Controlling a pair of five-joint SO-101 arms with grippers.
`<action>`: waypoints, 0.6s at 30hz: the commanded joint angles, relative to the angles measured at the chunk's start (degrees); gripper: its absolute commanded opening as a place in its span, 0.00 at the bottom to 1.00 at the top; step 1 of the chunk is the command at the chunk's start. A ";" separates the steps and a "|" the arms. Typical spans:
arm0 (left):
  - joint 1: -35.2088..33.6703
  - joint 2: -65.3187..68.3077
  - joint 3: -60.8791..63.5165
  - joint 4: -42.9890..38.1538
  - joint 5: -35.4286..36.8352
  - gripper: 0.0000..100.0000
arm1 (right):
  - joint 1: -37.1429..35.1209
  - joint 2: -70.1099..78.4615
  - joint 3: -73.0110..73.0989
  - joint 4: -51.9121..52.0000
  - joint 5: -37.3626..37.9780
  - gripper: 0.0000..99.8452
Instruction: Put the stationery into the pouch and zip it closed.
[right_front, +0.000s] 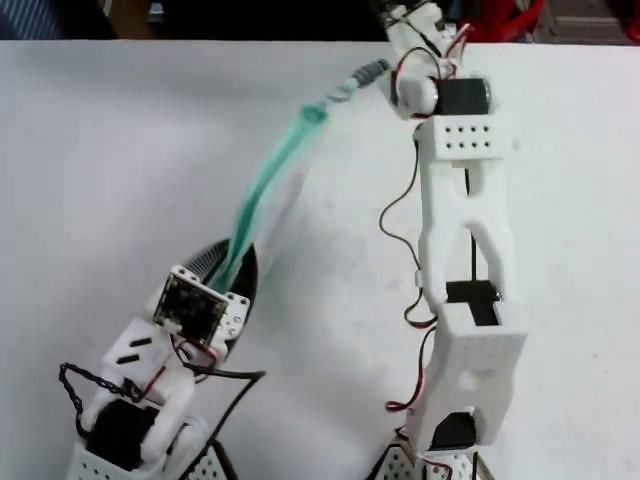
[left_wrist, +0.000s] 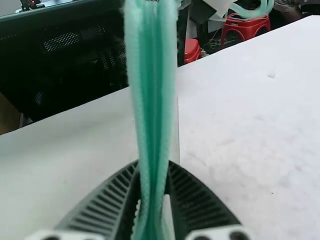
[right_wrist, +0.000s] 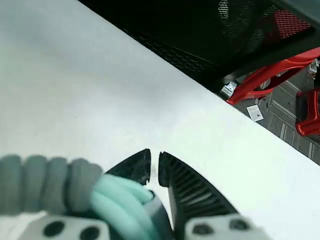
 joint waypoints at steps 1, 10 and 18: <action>-0.22 0.04 0.70 0.53 -0.26 0.02 | 1.10 -0.84 -5.63 3.30 0.44 0.02; -0.22 0.04 0.79 0.35 -0.26 0.02 | -5.23 -5.76 -15.30 36.09 4.57 0.44; -0.22 0.04 0.79 0.35 -0.35 0.02 | -5.58 -19.91 9.23 35.30 11.43 0.44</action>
